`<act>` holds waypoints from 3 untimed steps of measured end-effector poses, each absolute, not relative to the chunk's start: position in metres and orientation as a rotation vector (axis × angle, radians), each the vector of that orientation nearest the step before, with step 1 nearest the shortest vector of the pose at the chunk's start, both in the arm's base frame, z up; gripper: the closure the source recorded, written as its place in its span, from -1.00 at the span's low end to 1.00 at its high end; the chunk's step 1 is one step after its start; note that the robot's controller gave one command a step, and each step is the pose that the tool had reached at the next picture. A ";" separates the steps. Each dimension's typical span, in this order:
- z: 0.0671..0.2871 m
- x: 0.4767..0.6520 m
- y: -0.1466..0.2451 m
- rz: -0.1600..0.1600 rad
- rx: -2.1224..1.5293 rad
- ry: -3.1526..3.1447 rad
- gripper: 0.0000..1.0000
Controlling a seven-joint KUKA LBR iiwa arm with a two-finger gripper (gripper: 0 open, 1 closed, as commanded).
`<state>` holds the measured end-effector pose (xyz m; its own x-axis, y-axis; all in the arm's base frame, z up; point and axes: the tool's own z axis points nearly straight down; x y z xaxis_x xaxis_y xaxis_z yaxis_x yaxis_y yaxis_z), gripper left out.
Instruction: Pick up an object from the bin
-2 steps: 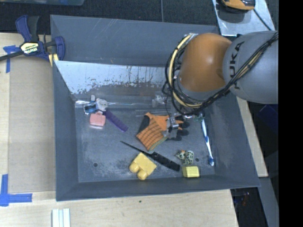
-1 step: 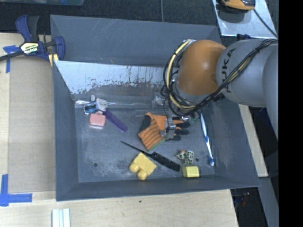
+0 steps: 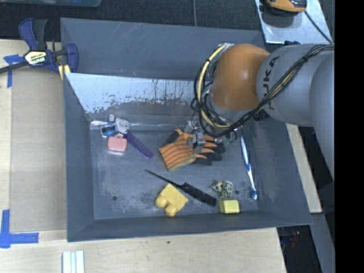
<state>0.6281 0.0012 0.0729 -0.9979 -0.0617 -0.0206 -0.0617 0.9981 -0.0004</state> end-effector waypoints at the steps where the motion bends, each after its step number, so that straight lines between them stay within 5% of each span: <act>1: 0.073 0.628 0.001 0.000 -0.094 3.120 1.00; 3: 0.105 0.628 0.001 0.001 -0.093 3.120 1.00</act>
Offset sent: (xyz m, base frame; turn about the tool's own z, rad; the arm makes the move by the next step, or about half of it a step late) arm -0.0001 0.0002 0.0362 0.0011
